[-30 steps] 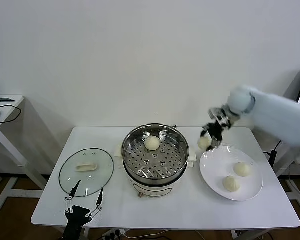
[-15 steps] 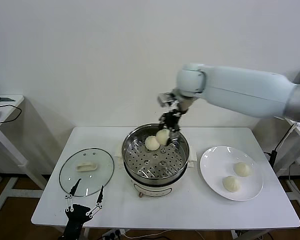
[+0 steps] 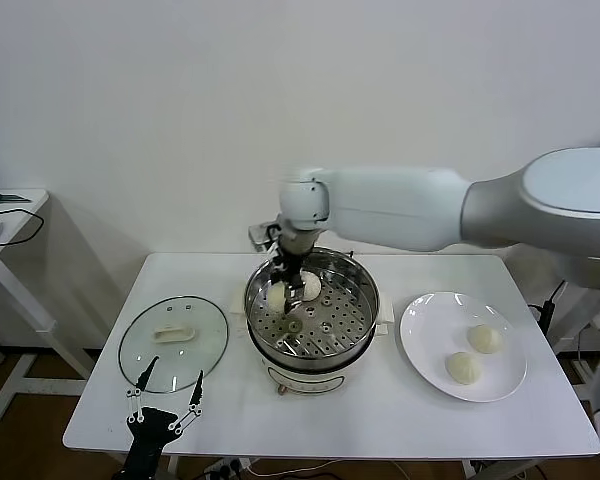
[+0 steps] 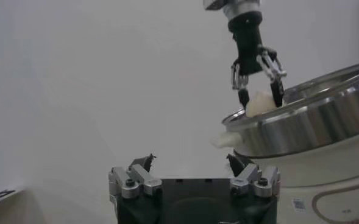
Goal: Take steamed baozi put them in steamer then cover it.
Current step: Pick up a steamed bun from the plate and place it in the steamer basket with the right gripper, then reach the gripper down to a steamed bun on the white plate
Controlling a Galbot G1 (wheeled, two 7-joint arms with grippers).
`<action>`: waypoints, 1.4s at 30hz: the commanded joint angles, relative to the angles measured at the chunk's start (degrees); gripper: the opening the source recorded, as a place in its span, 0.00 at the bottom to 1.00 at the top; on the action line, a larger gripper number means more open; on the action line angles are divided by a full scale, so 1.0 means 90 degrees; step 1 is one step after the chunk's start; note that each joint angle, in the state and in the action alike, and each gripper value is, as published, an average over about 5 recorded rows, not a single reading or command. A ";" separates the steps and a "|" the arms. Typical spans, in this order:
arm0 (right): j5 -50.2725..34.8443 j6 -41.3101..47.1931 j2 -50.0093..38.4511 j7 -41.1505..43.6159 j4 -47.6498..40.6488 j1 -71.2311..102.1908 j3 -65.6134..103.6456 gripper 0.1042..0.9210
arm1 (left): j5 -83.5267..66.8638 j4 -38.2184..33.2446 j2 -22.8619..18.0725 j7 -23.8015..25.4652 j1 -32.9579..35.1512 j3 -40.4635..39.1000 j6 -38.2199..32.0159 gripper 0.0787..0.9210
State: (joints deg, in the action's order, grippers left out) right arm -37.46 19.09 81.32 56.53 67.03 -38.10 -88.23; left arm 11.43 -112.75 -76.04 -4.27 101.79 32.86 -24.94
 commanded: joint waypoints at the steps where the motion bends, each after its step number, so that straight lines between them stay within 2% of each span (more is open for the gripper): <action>1: -0.0003 0.0093 0.0398 -0.0226 -0.0201 0.0317 -0.0107 0.68 | -0.0003 0.0030 -0.0002 -0.0004 -0.0006 0.0012 -0.0011 0.88; 11: 0.0104 0.0079 0.0333 -0.0243 -0.0165 0.0400 -0.0079 0.70 | -0.0002 0.0061 -0.0006 -0.0013 0.0000 0.0020 -0.0029 0.88; 16: 0.0126 0.0068 0.0038 -0.0247 0.0139 0.0238 0.0086 0.83 | -0.0002 0.0057 -0.0008 -0.0014 0.0003 0.0022 -0.0024 0.88; 22: 0.0456 -0.0030 -0.1346 0.0069 0.1359 -0.0489 0.0423 0.88 | 0.0004 0.0074 0.0002 -0.0014 -0.0016 -0.0007 0.0001 0.88; 28: 0.0838 -0.0481 -0.3430 0.0588 0.2156 -0.1045 0.0577 0.88 | 0.0030 0.0059 0.0012 -0.0013 -0.0061 -0.0080 0.0060 0.88; 34: 0.1471 -0.1154 -0.5073 0.1082 0.1870 -0.0785 0.0715 0.88 | 0.0057 0.0052 0.0035 -0.0011 -0.0035 -0.0085 0.0067 0.88; 42: 0.2390 -0.1908 -0.5989 0.1328 0.0972 0.0255 0.0731 0.88 | 0.0102 0.0059 0.0016 -0.0016 0.0010 -0.0093 0.0043 0.88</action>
State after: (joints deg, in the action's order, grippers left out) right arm -24.48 9.25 43.79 64.56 79.04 -41.82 -82.84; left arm 12.16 -112.14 -75.79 -4.40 101.68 32.19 -24.50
